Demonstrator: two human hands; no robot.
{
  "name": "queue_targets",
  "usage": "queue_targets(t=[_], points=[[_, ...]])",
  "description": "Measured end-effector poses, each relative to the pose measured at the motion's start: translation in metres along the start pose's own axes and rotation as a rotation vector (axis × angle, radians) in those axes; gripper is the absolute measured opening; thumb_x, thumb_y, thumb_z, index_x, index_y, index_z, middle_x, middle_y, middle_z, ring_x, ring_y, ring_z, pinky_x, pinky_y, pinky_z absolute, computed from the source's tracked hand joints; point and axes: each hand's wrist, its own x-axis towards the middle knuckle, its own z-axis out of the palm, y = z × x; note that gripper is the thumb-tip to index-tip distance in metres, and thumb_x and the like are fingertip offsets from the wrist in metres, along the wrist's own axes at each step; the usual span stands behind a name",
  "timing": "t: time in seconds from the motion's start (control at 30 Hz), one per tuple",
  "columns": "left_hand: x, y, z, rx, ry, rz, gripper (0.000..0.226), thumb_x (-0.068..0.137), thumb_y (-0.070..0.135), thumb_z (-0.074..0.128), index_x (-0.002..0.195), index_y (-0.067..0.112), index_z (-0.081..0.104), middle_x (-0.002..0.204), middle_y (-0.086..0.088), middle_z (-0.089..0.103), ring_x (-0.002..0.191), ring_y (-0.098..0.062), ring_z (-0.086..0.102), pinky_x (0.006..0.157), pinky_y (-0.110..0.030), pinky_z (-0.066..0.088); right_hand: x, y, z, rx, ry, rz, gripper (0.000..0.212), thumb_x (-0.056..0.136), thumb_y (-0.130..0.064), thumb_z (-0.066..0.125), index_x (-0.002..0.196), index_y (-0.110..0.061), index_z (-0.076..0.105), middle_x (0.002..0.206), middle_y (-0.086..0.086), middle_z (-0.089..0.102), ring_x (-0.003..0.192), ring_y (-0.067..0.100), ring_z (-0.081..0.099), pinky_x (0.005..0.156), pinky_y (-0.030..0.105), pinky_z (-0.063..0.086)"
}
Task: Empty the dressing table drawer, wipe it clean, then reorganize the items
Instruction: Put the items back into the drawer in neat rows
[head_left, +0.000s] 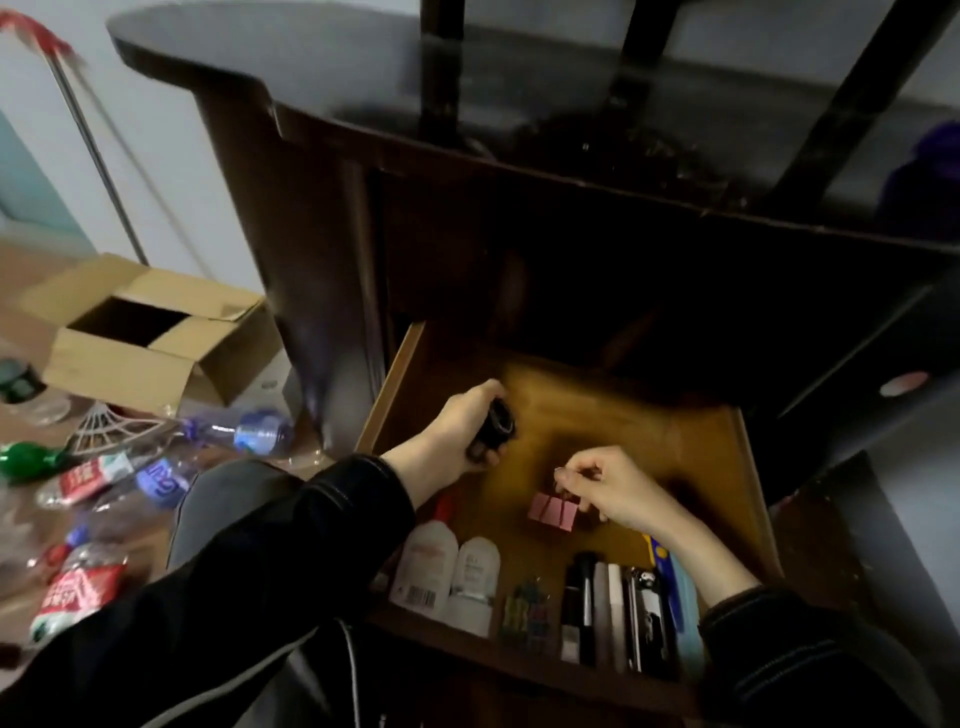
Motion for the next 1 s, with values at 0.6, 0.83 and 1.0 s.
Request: queue_targets(t=[0.6,0.83,1.0], points=[[0.032,-0.017,0.012,0.159,-0.054,0.057,0.033,0.097,0.038,0.054,0.097,0.006,0.065,0.08,-0.012,0.067,0.048,-0.018,0.051,0.04,-0.021,0.036,0.018,0.024,0.018,-0.064,-0.291,-0.078,0.023,0.098,-0.038,0.063,0.089,-0.02,0.076,0.062,-0.022,0.065,0.053,0.003,0.059,0.065,0.022,0.042],[0.032,-0.012,0.009,0.21,-0.003,0.165,0.033,0.096,0.038,0.054,0.096,0.007,0.066,0.078,-0.01,0.067,0.047,-0.016,0.052,0.041,-0.022,0.038,0.019,0.029,0.019,-0.059,-0.31,-0.11,0.021,0.096,-0.037,0.064,0.09,-0.022,0.077,0.087,-0.001,0.073,0.057,0.006,0.062,0.066,0.026,0.049],[0.032,-0.015,0.011,0.239,-0.003,0.164,0.033,0.097,0.038,0.054,0.096,0.008,0.066,0.077,-0.009,0.067,0.048,-0.017,0.052,0.042,-0.022,0.038,0.017,0.028,0.02,-0.045,-0.34,-0.105,0.02,0.096,-0.038,0.065,0.09,-0.024,0.078,0.089,-0.004,0.074,0.058,0.005,0.062,0.068,0.025,0.047]])
